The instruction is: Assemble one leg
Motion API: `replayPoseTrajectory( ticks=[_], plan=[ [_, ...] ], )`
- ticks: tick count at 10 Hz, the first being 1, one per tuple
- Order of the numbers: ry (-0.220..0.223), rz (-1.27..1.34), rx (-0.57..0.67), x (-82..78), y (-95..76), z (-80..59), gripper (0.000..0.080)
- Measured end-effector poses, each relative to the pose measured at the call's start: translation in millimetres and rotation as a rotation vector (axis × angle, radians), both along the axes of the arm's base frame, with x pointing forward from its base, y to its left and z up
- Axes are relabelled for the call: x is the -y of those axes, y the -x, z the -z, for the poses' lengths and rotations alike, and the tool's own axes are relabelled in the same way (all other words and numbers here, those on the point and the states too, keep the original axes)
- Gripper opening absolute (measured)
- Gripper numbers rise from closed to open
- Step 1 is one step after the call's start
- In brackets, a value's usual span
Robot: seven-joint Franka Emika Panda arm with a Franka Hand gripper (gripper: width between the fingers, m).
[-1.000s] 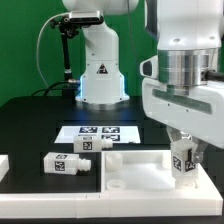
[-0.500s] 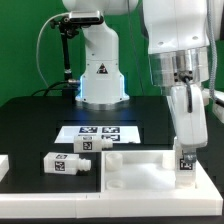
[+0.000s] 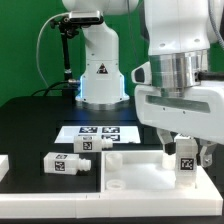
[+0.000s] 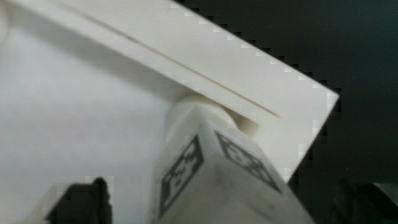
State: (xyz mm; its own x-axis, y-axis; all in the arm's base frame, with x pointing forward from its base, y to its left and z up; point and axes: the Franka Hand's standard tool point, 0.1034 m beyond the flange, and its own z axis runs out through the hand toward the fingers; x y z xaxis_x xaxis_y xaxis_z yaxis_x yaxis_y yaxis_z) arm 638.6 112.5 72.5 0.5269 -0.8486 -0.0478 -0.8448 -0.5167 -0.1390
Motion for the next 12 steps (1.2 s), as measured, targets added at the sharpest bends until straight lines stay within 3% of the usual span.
replayPoseTrajectory(
  ticks=[3, 5, 7, 8, 9, 12],
  plan=[
    [0.049, -0.268, 0.024, 3.2, -0.5, -0.1, 0.0648],
    [0.132, -0.664, 0.041, -1.9, -3.2, -4.1, 0.0649],
    [0.125, -0.607, 0.038, -1.4, -3.1, -3.6, 0.0649],
    [0.122, -0.575, 0.036, -1.5, -3.1, -3.5, 0.053],
    [0.115, -0.491, 0.029, -1.5, -3.1, -3.4, 0.0327],
    [0.092, -0.187, 0.01, 0.4, -3.6, -3.4, 0.0288]
  ],
)
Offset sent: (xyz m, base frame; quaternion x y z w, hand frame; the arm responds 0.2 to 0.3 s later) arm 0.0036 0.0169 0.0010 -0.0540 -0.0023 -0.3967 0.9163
